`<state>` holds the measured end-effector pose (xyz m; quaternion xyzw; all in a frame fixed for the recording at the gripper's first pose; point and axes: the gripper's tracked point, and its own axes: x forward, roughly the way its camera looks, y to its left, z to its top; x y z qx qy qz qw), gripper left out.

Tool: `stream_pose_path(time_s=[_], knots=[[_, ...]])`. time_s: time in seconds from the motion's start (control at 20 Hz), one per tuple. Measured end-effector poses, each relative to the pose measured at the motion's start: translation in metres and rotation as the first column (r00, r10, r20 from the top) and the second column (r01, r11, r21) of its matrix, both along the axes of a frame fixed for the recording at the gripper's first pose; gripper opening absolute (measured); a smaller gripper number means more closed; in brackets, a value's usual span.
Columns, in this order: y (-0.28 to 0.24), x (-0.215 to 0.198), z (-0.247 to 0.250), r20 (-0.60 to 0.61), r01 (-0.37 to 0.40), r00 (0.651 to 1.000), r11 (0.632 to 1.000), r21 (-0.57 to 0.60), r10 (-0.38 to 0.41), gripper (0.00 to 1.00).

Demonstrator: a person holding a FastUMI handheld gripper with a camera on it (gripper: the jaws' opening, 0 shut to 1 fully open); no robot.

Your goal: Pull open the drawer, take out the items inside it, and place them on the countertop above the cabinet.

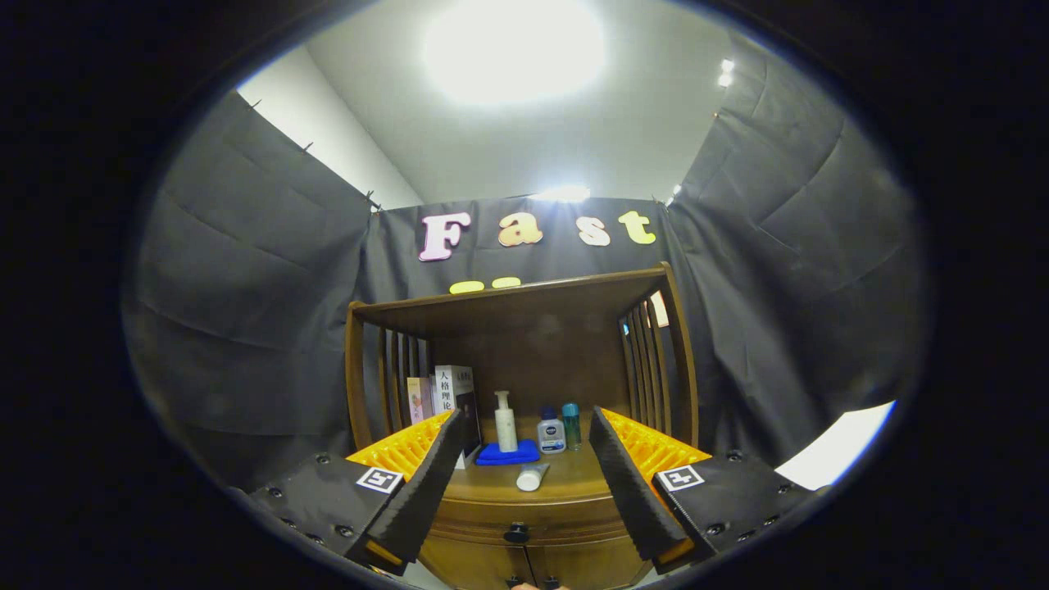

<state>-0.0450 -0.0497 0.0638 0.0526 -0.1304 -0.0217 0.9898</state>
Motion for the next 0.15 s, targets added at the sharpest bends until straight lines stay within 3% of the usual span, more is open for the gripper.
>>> stream_pose_path(time_s=[0.15], knots=[[-0.0047,0.003,-0.0032,-0.007,0.019,1.0,1.0,-0.006,-0.019,0.97]])
